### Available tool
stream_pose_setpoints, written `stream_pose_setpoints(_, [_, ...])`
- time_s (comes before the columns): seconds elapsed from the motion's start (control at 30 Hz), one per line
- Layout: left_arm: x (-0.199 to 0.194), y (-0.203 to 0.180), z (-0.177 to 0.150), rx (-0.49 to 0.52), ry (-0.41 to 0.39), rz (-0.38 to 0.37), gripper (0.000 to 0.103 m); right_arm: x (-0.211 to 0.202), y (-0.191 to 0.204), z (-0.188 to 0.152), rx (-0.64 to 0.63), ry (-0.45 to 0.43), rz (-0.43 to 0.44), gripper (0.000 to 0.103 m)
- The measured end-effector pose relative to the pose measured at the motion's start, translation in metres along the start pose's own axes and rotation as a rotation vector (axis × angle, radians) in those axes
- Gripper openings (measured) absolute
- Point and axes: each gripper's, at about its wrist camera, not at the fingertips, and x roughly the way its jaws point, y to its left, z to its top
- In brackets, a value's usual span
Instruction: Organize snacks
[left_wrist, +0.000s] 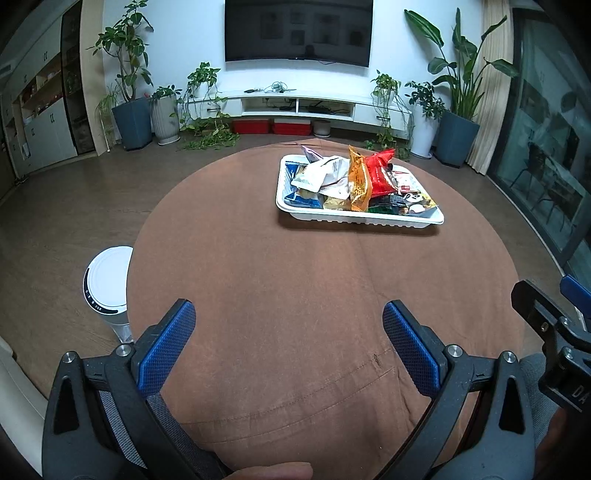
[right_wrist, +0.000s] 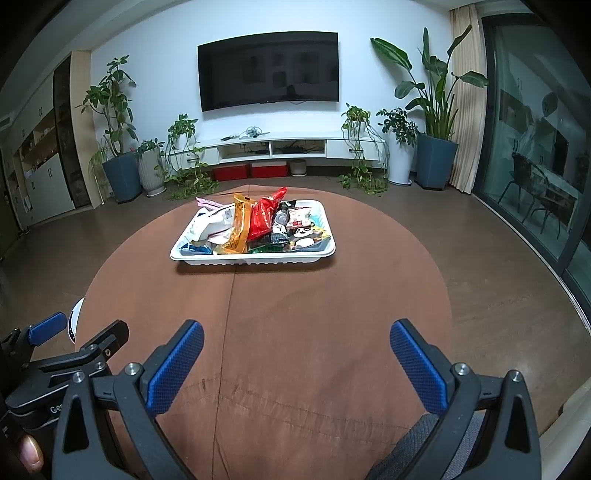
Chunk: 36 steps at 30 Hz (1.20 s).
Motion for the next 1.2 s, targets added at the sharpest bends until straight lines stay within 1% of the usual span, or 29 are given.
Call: stream_pose_setpoints(1.2, [0.0007,-0.0010,-0.0007,0.000,0.001,0.000,0.103,0.0031,-0.0002,-0.0040,0.001,0.016,0.000,0.103])
